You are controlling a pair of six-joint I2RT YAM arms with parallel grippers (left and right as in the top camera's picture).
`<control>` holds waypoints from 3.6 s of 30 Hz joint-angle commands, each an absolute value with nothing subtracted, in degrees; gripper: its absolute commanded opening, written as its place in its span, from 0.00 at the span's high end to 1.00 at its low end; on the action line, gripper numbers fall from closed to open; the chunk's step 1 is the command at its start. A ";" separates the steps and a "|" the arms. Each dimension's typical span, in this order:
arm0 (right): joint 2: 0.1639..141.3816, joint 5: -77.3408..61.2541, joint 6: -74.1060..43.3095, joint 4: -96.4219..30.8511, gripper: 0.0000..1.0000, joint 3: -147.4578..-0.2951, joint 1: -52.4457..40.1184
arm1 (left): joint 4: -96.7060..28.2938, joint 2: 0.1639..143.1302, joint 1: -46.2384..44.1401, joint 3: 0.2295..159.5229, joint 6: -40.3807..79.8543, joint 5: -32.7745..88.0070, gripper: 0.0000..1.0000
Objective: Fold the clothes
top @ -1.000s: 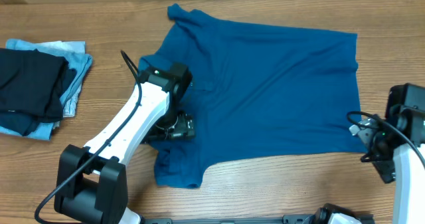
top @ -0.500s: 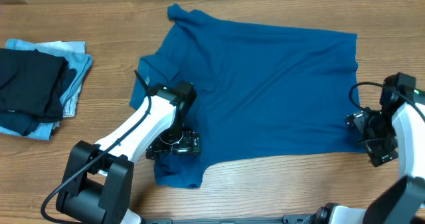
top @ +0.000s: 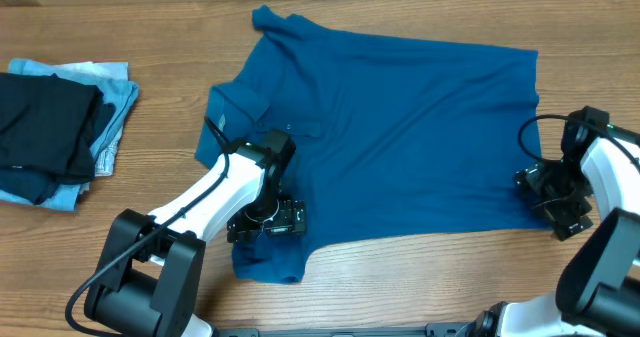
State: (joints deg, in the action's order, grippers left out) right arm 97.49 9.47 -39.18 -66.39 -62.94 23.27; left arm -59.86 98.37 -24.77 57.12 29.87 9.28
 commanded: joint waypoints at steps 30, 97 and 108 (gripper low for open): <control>103.55 4.10 -37.45 -60.07 0.23 -58.24 23.55 | -60.23 97.80 -25.12 53.10 30.20 10.61 0.96; 103.53 1.26 -35.75 -59.79 0.96 -73.21 23.49 | -64.23 97.80 -14.55 76.31 24.38 -0.60 0.96; 103.55 -0.51 -32.93 -43.99 0.96 -73.19 19.44 | -50.98 98.19 -11.90 76.29 24.58 -3.92 0.90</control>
State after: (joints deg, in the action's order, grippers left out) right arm 103.48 -2.11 -34.65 -46.78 -71.70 21.06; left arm -52.71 98.15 -12.64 75.05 25.08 1.13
